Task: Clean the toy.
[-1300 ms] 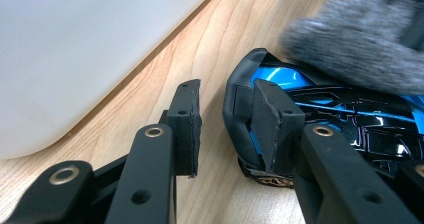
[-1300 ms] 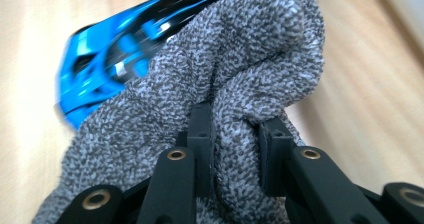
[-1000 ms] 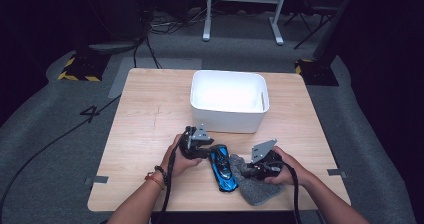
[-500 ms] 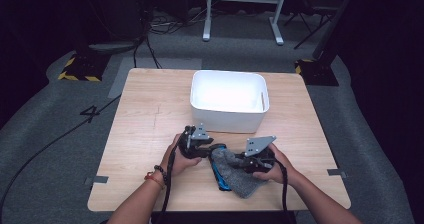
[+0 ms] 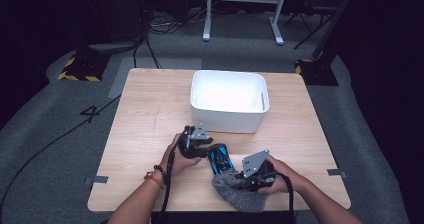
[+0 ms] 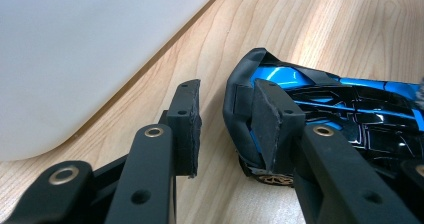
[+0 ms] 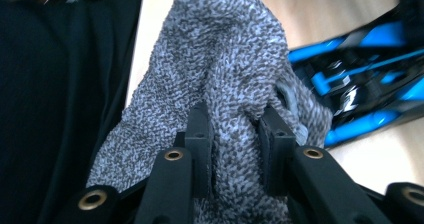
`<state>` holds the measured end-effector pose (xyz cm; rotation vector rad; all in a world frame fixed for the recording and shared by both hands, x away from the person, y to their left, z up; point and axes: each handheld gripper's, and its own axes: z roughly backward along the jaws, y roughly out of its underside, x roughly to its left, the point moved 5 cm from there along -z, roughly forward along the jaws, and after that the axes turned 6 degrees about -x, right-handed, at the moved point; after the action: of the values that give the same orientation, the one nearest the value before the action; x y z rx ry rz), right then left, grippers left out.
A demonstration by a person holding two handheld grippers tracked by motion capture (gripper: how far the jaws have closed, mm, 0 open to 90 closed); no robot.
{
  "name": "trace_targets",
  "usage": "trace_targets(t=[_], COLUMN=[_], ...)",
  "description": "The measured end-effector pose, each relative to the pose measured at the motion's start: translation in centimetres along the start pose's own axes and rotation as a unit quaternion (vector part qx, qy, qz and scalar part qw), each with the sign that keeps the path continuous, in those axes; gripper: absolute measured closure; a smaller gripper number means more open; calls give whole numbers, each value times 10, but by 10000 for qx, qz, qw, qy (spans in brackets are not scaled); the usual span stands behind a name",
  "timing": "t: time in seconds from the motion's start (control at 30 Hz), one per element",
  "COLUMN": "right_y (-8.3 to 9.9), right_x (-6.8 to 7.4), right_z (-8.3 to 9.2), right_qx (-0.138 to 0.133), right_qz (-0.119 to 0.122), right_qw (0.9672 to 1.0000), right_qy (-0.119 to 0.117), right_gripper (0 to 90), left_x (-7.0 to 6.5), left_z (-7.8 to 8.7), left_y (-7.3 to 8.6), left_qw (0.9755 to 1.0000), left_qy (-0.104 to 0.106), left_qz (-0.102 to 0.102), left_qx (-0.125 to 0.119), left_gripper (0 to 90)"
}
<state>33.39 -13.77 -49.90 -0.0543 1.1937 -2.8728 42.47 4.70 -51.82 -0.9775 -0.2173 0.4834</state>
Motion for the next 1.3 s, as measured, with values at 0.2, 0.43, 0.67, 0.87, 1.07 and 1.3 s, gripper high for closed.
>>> trace_targets(t=[0.2,0.43,0.67,0.87,1.07,1.3], right_y=[15,28,30,25,21,22], right_x=[-7,-26,-59,-88,-85,-67], right_z=[8,21,26,11,-5,1], right_qx=[217,365,6,-316,-190,-40], right_qz=[-92,-302,-903,-1254,-1183,-882], right_qw=[9996,9971,9827,9687,9747,9868], right_qy=[146,597,1614,2119,1888,1359], right_gripper=[715,706,696,710,722,727], left_x=[5,5,5,5,4,3], left_z=[2,2,2,1,2,2], left_y=[1,1,1,1,1,1], left_qw=[9999,9999,9999,9999,9999,10000], left_qy=[-132,-129,-132,-130,-139,-41], left_qz=[27,2,-4,0,-21,-5], left_qx=[-13,-11,-11,-13,0,30], left_gripper=[648,649,648,649,649,647])
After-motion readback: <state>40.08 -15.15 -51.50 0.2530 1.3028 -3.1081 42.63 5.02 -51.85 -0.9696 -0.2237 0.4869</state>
